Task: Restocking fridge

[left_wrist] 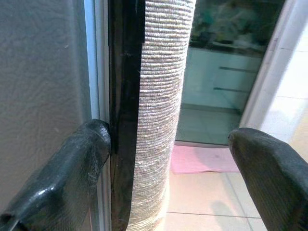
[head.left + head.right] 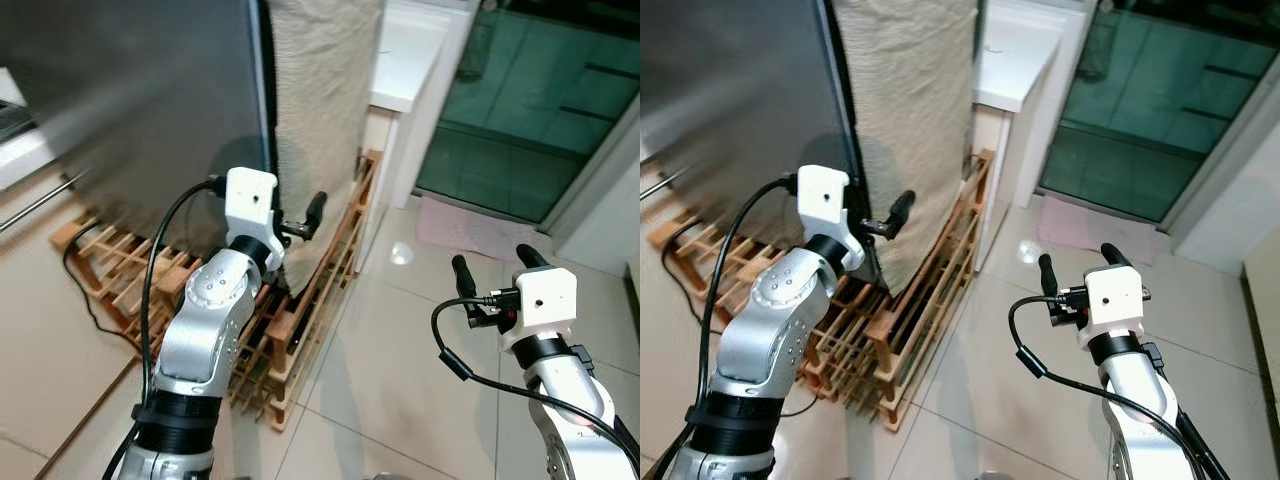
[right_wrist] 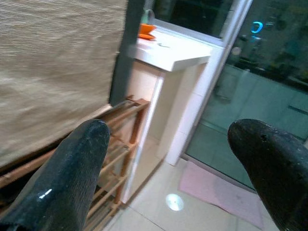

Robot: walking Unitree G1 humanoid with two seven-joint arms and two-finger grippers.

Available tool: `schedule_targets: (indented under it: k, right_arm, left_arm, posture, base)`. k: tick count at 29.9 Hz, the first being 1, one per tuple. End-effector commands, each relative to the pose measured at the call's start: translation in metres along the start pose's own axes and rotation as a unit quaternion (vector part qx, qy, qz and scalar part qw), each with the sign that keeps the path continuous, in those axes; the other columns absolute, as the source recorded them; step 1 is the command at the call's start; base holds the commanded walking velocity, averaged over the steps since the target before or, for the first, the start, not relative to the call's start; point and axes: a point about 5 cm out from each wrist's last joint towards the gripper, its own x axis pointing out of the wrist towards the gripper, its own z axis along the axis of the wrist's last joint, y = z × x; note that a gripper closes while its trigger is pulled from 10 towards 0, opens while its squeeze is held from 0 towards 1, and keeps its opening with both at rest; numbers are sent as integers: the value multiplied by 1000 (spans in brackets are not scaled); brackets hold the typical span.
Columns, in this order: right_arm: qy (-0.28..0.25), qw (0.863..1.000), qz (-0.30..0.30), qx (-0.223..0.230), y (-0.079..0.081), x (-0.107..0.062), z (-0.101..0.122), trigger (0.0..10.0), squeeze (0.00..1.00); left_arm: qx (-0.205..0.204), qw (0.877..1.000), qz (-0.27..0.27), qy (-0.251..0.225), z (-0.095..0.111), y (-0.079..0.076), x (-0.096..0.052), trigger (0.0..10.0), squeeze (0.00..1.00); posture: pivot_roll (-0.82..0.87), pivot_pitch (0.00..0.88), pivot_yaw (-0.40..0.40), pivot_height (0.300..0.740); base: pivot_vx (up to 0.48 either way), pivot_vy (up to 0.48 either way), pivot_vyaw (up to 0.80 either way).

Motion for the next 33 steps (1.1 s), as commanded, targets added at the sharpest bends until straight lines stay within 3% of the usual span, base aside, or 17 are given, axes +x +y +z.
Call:
schedule_targets:
  k: [1,12,23,27,30,33]
  right_arm:
    - [-4,1000,-3,-2,0,2,0,10000,0]
    - [5,1000,-17,4,-3,2,-4,10000,0]
    - [9,1000,-18,8,-1,4,-7,10000,0]
    - [9,1000,-17,9,-1,5,-8,10000,0]
    - [9,1000,-15,7,-1,7,-9,10000,0]
    - [9,1000,-15,7,-1,8,-9,10000,0]
  left_arm:
    - [-7,995,-92,-27,11,-28,9,10000,0]
    - [-42,984,-171,-26,5,-45,18,10000,0]
    - [-81,964,-250,-43,5,-57,12,10000,0]
    - [-77,961,-261,-40,4,-55,10,10000,0]
    - [-49,972,-226,-25,0,-35,11,10000,0]
    - [-59,975,-212,-23,-2,-27,11,10000,0]
  posture:
    - [-97,0,-25,740]
    - [-118,0,-16,740]
    - [-114,0,-13,740]
    - [-112,0,-13,740]
    - [-104,0,-18,740]
    - [-102,0,-18,740]
  base:
    - [0,0,0]
    - [0,0,0]
    - [0,0,0]
    - [0,0,0]
    - [0,0,0]
    - [0,0,0]
